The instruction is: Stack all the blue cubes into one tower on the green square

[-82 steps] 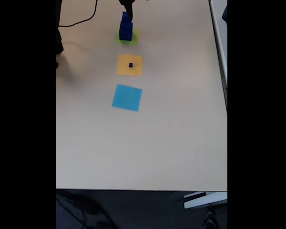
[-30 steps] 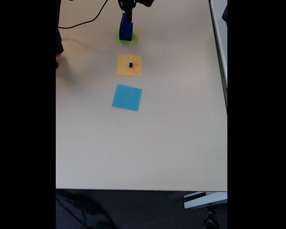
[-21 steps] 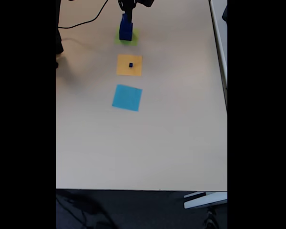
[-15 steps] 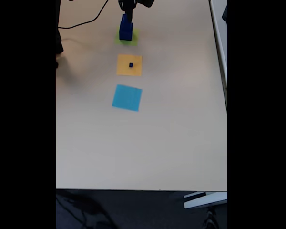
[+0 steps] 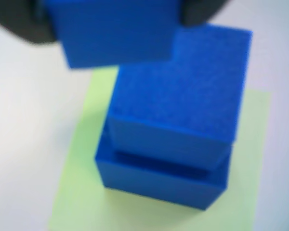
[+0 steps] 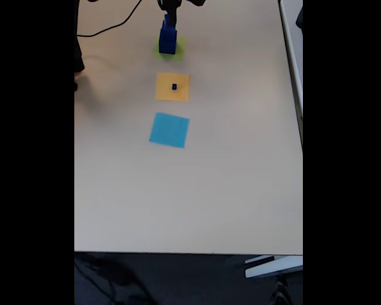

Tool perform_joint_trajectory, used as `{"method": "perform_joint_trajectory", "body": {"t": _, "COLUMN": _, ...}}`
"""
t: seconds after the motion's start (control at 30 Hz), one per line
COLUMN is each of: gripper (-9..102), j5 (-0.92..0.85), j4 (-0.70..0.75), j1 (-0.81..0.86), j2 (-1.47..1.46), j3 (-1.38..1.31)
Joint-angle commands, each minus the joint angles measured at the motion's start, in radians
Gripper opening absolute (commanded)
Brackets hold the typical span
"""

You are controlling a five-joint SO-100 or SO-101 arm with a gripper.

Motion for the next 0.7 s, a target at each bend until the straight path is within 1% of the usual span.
{"method": "perform_joint_trajectory", "body": {"t": 0.0, "gripper": 7, "j5": 0.038, "j4": 0.006, "j1": -0.002, "j2": 0.052, "j3": -0.071}}
{"method": "perform_joint_trajectory", "body": {"t": 0.33, "gripper": 6, "j5": 0.158, "j4": -0.008, "j1": -0.035, "j2": -0.009, "j3": -0.075}}
{"method": "perform_joint_trajectory", "body": {"t": 0.67, "gripper": 6, "j5": 0.16, "j4": -0.055, "j1": -0.031, "j2": -0.031, "j3": -0.034}}
